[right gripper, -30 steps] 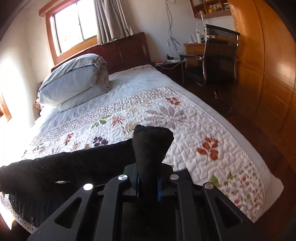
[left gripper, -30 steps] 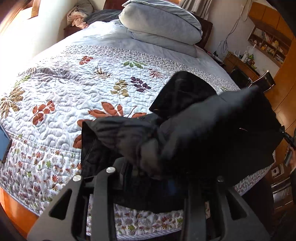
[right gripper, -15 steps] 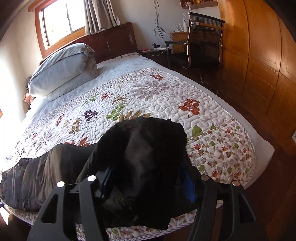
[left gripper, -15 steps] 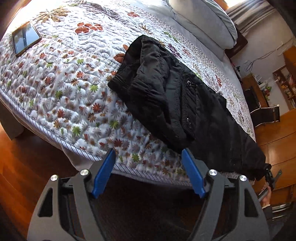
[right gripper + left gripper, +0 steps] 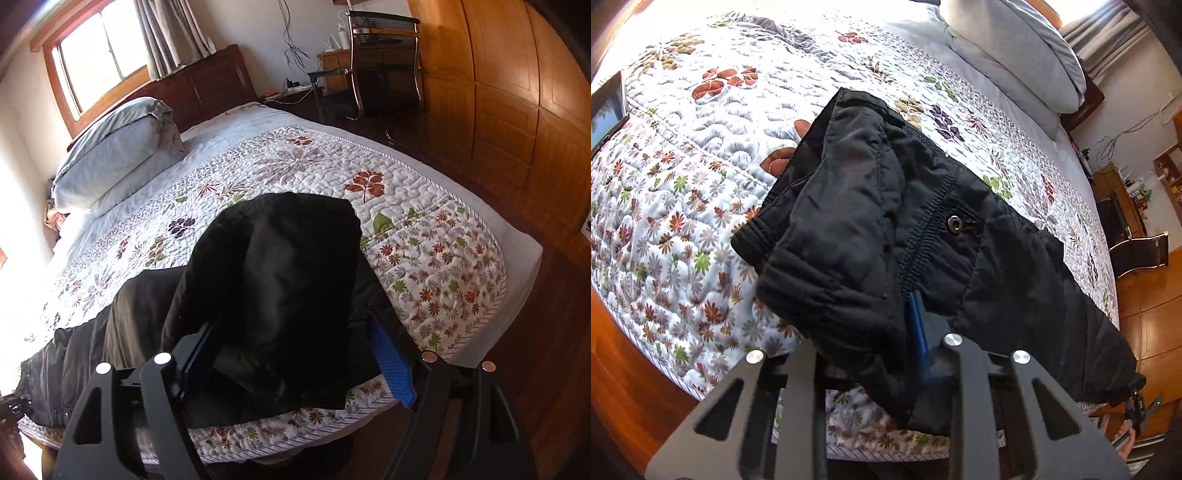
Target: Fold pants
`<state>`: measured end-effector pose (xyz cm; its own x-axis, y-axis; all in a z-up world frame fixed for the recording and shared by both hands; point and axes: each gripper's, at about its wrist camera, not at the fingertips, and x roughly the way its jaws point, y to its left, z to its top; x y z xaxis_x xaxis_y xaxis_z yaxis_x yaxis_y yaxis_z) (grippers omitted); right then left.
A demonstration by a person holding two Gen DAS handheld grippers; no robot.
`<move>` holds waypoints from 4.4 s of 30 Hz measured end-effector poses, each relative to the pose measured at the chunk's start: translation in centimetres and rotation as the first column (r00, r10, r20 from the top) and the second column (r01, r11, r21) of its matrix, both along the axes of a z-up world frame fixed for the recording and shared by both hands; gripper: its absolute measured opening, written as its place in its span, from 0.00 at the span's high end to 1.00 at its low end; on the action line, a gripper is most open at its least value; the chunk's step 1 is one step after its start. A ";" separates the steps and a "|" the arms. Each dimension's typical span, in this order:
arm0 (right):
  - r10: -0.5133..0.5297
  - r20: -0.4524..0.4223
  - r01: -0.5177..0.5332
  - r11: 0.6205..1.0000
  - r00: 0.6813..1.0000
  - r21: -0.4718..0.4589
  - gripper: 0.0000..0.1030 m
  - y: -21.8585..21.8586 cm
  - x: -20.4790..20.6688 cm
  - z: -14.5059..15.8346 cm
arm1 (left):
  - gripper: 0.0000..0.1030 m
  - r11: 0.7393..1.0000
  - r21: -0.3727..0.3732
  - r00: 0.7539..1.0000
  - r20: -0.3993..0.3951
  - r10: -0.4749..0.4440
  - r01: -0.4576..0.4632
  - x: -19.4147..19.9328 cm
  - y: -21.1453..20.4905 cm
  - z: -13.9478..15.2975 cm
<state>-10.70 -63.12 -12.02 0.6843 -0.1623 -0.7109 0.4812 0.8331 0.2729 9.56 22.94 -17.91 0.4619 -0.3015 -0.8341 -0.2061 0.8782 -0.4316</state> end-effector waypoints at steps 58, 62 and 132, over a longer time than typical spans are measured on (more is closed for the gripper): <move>-0.200 0.263 0.064 0.891 0.944 0.450 0.30 0.9 1.3 -4.1 | 0.03 0.835 0.482 0.963 -0.083 -0.257 0.265 2.1 -13.3 -1.0; -0.291 0.080 0.241 0.893 0.953 0.381 0.29 0.1 -1.5 -6.7 | 0.03 0.835 0.474 0.960 -0.107 -0.259 0.278 2.4 -13.4 -0.9; -0.423 0.268 0.075 0.639 0.866 0.765 0.29 -2.5 -3.1 -15.6 | 0.03 0.955 0.293 0.993 -0.095 0.076 -0.045 -5.3 -4.2 1.5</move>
